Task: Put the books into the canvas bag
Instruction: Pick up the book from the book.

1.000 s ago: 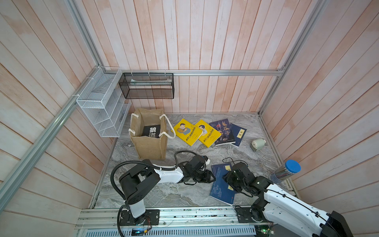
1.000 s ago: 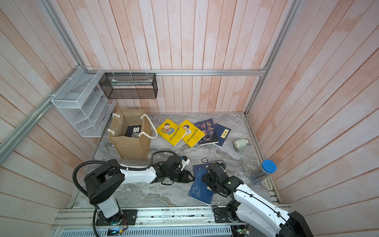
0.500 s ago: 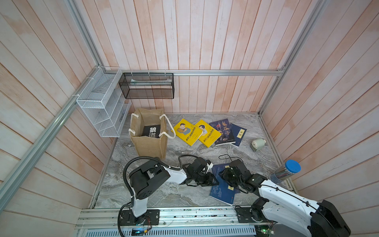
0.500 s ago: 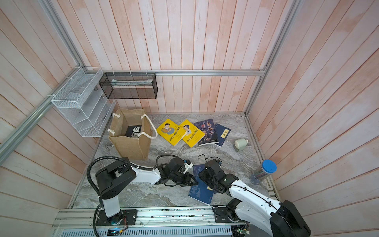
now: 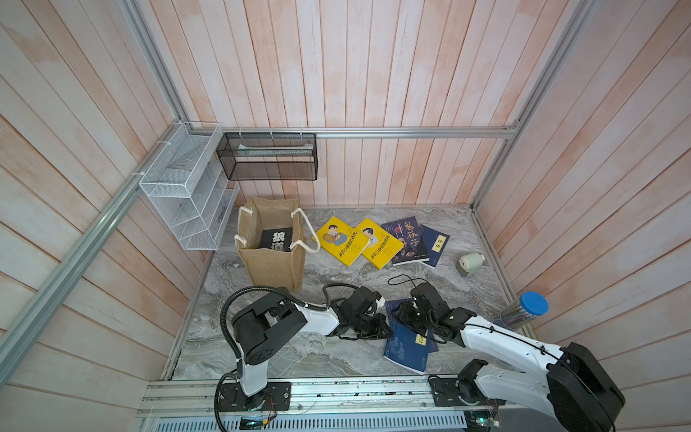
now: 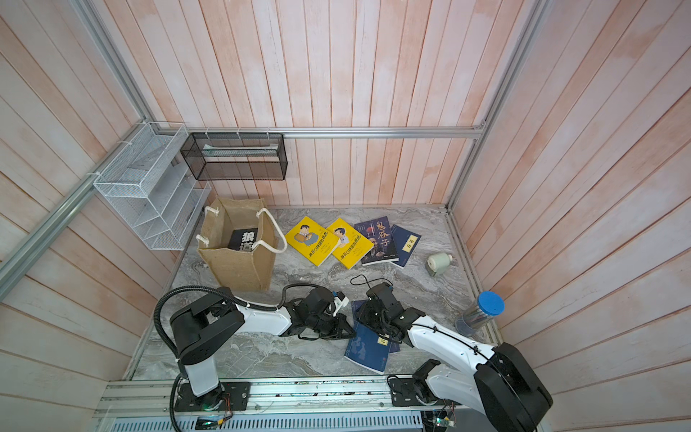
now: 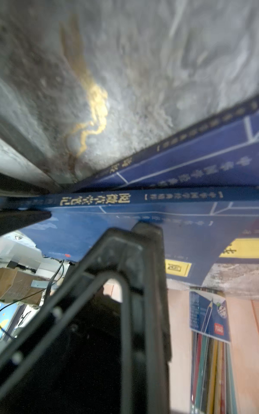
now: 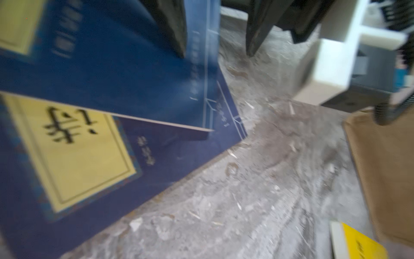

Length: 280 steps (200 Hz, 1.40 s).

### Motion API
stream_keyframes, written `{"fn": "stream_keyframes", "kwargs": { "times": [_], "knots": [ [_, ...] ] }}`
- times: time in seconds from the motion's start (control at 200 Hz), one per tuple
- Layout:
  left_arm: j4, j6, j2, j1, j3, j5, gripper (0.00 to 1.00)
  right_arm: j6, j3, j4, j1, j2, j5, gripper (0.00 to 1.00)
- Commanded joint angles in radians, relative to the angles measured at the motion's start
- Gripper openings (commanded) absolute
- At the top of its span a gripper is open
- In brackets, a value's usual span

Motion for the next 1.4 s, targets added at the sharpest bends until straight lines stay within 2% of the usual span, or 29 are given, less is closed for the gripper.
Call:
{"fn": "stream_keyframes", "kwargs": {
  "times": [0.0, 0.24, 0.37, 0.73, 0.9, 1.09, 1.25, 1.395],
  "knots": [
    [-0.122, 0.091, -0.119, 0.030, 0.039, -0.107, 0.00, -0.142, 0.127, -0.182, 0.000, 0.020, 0.045, 0.50],
    [-0.197, 0.113, -0.248, 0.122, -0.039, -0.203, 0.00, -0.224, 0.203, -0.208, -0.002, 0.049, 0.047, 0.52],
    [-0.200, 0.112, -0.284, 0.156, -0.076, -0.216, 0.00, -0.225, 0.197, -0.206, -0.001, 0.074, -0.014, 0.53],
    [-0.034, 0.070, -0.279, 0.235, -0.183, -0.176, 0.00, -0.125, 0.021, -0.005, -0.044, 0.082, -0.127, 0.54],
    [-0.062, 0.100, -0.282, 0.265, -0.187, -0.161, 0.00, -0.080, -0.052, 0.120, -0.046, 0.102, -0.142, 0.54],
    [-0.072, 0.116, -0.290, 0.293, -0.201, -0.138, 0.00, -0.068, -0.056, 0.240, -0.046, 0.204, -0.194, 0.51],
    [-0.021, 0.098, -0.269, 0.293, -0.197, -0.085, 0.06, -0.093, -0.022, 0.262, -0.045, 0.292, -0.229, 0.46],
    [0.037, 0.065, -0.246, 0.293, -0.195, -0.084, 0.15, -0.102, -0.025, 0.278, -0.041, 0.317, -0.242, 0.41]
  ]
}}
